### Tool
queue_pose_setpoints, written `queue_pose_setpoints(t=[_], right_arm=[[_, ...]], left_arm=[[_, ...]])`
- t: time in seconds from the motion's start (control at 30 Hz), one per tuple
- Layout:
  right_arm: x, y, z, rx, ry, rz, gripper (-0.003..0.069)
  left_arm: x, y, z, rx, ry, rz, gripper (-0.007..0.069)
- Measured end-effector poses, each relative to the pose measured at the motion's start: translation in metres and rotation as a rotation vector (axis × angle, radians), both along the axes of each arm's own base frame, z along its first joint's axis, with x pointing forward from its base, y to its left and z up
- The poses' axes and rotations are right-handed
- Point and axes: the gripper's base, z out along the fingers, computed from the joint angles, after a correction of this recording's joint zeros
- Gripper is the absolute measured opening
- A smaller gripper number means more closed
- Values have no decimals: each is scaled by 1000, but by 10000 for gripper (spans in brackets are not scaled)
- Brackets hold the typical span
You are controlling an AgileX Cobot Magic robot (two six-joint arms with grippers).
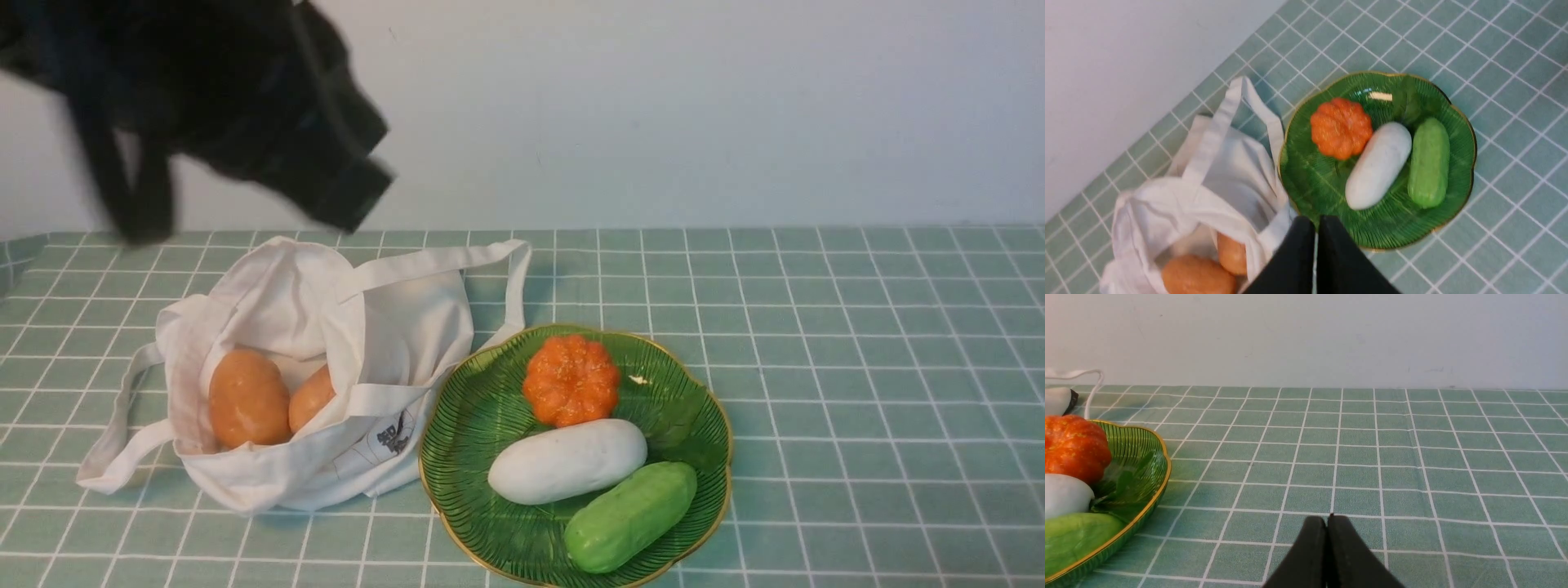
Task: Take vegetables from cloth bag on blue coffee tablecloth place on plate.
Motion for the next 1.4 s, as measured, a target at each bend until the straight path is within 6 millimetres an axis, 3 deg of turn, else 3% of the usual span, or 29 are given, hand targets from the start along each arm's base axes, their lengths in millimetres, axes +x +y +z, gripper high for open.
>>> queue_pose_setpoints(t=[0.17,0.33,0.37,0.53,0.8,0.9,1.13,1.3,1.4], right_arm=[[0,0,0,0,0,0,-16],[0,0,0,0,0,0,-16],[0,0,0,0,0,0,-16],[0,0,0,0,0,0,-16],[0,0,0,0,0,0,-16],[0,0,0,0,0,0,-16],[0,0,0,0,0,0,-16],[0,0,0,0,0,0,-16],[0,0,0,0,0,0,-16]], left_arm=[[-41,35,-36,-32,62,39,-5],[-83,58,-94,-294,-36,-13,-5],[-86,60,-111,-366,-90,-15,-5],[-96,70,-155,-548,-274,-28,-5],[-102,75,-210,-532,-255,-21,-5],[-102,75,-222,-509,-228,-17,-5],[-102,76,-225,-500,-221,-12,-5],[-98,85,-225,-494,-266,104,-5],[-96,100,-238,-458,-325,288,-5]])
